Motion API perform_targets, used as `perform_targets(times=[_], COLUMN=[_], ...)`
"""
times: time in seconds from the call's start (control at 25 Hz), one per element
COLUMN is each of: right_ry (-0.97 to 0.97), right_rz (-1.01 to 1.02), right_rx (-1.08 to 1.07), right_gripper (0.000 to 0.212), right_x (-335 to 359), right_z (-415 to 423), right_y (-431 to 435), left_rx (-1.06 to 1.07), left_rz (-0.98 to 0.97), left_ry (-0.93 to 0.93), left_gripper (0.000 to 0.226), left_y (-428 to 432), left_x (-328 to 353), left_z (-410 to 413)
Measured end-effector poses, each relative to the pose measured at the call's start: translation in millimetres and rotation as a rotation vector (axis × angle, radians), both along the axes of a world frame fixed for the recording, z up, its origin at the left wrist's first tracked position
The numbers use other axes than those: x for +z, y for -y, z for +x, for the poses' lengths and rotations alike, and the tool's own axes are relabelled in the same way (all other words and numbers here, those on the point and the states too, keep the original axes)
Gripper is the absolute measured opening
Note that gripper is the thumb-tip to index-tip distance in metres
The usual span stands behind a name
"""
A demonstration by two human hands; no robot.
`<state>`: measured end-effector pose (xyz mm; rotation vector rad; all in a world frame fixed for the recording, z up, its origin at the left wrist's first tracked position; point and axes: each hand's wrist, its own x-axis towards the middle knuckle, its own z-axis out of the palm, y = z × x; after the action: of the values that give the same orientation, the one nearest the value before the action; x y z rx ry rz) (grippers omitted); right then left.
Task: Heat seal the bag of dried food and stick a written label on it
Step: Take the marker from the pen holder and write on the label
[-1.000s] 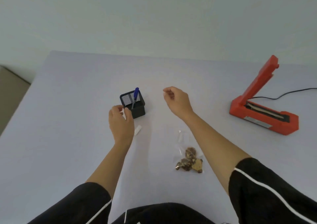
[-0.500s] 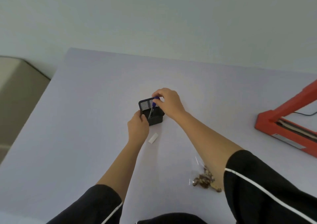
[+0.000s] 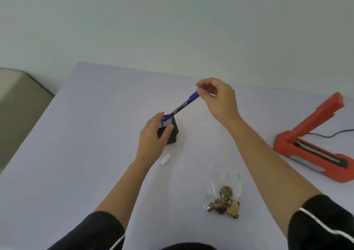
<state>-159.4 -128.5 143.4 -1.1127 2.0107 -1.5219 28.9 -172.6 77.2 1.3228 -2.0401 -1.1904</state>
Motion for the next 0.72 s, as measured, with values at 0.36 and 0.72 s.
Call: perform_targets(times=[0.36, 0.72], right_ry=[0.408, 0.384], right_rz=[-0.066, 0.045], right_rx=[-0.138, -0.395], right_gripper=[0.030, 0.051], right_x=[18, 22], right_z=[29, 67], right_y=[-48, -57], left_rx=[-0.012, -0.169], left_rz=[0.042, 0.028], left_ry=[-0.282, -0.210], left_gripper=[0.010, 0.023], left_y=[-48, -89], left_x=[42, 53], left_z=[-3, -3])
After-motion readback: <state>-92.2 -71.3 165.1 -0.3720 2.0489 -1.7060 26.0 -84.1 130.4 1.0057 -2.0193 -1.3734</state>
